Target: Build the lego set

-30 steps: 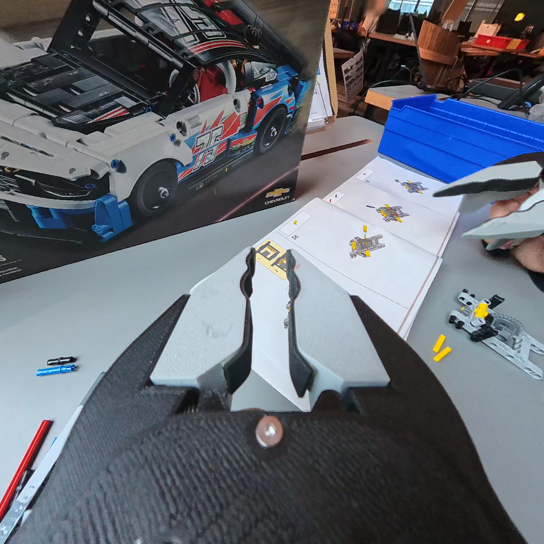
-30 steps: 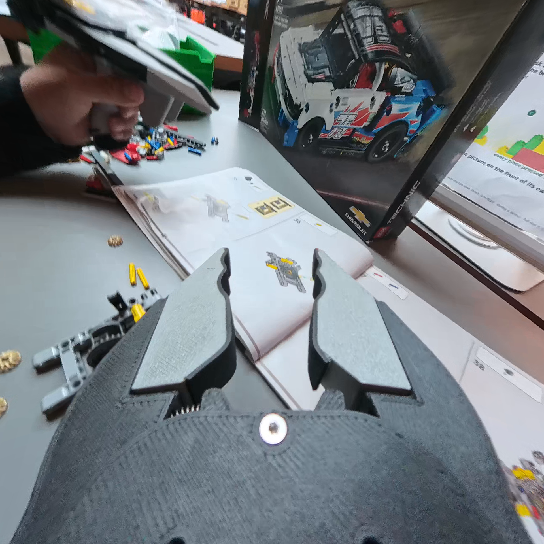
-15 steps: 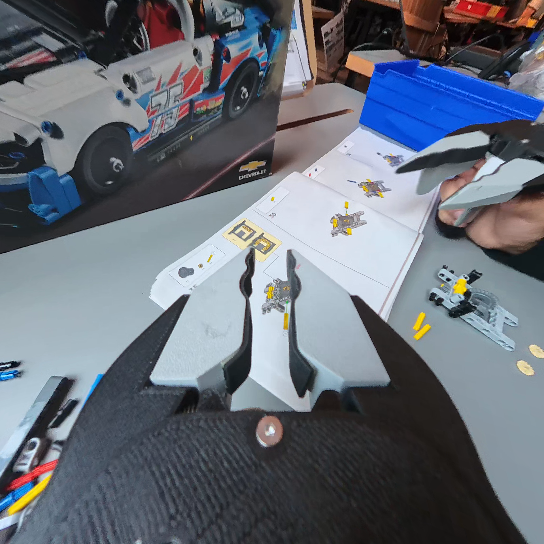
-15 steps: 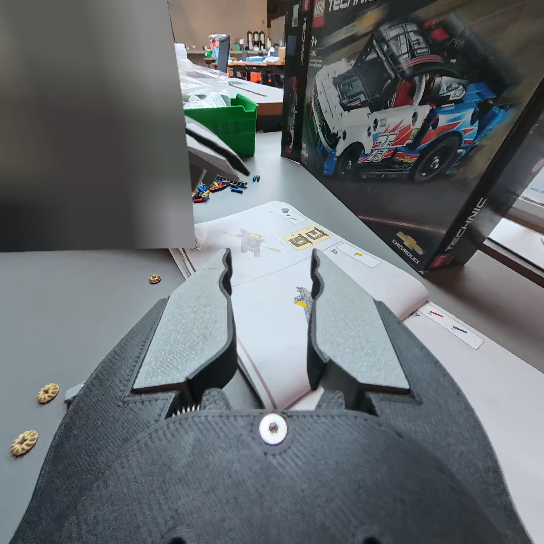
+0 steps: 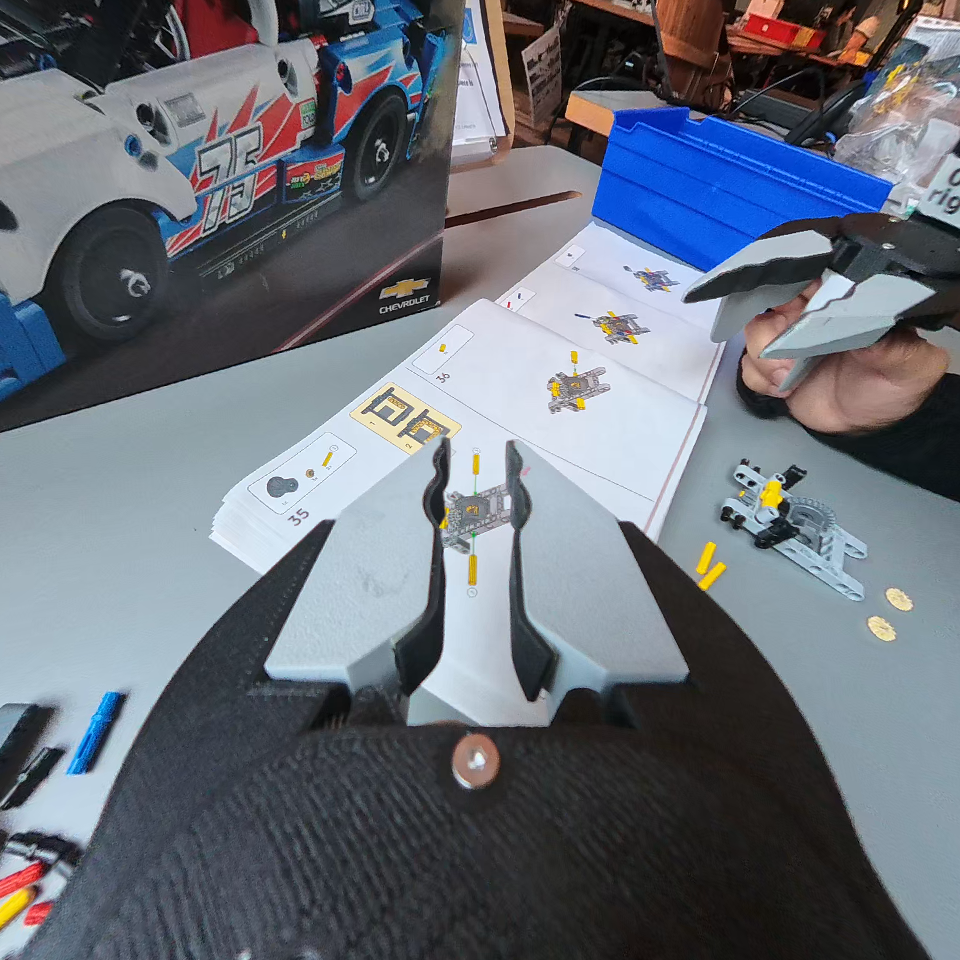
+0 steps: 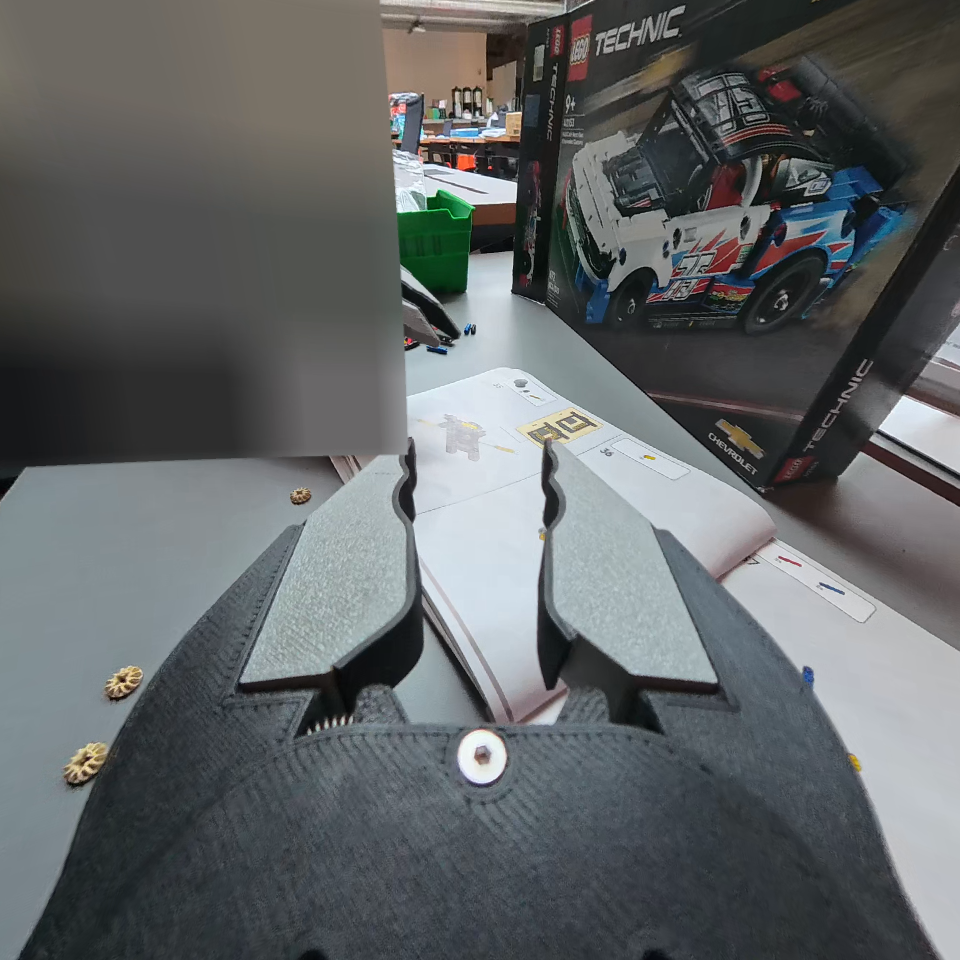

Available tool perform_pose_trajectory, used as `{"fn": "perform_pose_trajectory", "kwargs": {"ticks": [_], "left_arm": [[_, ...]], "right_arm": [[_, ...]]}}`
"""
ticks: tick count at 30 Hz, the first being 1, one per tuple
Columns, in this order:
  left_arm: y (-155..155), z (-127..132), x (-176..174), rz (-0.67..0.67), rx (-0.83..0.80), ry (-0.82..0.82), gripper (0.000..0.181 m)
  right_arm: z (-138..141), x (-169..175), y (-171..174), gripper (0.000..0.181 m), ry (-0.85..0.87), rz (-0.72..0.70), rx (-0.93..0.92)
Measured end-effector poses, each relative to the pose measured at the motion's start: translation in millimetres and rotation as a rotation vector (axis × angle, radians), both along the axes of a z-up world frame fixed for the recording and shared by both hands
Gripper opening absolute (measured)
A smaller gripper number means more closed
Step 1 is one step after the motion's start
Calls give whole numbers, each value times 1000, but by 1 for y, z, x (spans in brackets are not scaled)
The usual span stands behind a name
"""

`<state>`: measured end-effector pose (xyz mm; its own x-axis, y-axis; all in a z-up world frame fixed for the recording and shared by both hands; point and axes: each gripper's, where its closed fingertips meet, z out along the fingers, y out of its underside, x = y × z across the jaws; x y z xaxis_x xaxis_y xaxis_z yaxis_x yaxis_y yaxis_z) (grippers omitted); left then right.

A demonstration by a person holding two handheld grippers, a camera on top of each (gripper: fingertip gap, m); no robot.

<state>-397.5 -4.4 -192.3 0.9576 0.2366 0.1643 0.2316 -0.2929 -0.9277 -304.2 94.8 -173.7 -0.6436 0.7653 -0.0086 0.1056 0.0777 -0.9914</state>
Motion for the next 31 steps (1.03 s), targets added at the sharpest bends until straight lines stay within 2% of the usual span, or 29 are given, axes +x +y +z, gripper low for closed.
{"fn": "perform_pose_trajectory", "kwargs": {"ticks": [1, 6, 11, 15, 20, 25, 29, 31], "left_arm": [[-1, -1, -1, 4, -6, 2, 17], [-2, -9, -10, 16, -50, 45, 18], [-2, 8, -16, 91, 17, 83, 21], [31, 24, 27, 40, 82, 124, 22], [67, 17, 90, -130, 17, 250, 15], [76, 13, 114, -215, 2, 291, 10], [77, 7, 119, -234, -44, 364, 3], [78, 3, 122, -247, -56, 346, 0]], "right_arm": [[-1, -1, 0, 45, 3, -4, 15], [-6, -7, -1, 50, -10, -11, 49], [-3, -6, 2, 48, 16, -33, 71], [-1, -7, 5, 47, 42, -65, 87], [-3, -11, 8, 48, 37, -92, 97], [-3, -12, 9, 47, 38, -95, 93], [-4, -15, 10, 47, 38, -102, 99], [-4, -17, 11, 47, 38, -108, 102]]}}
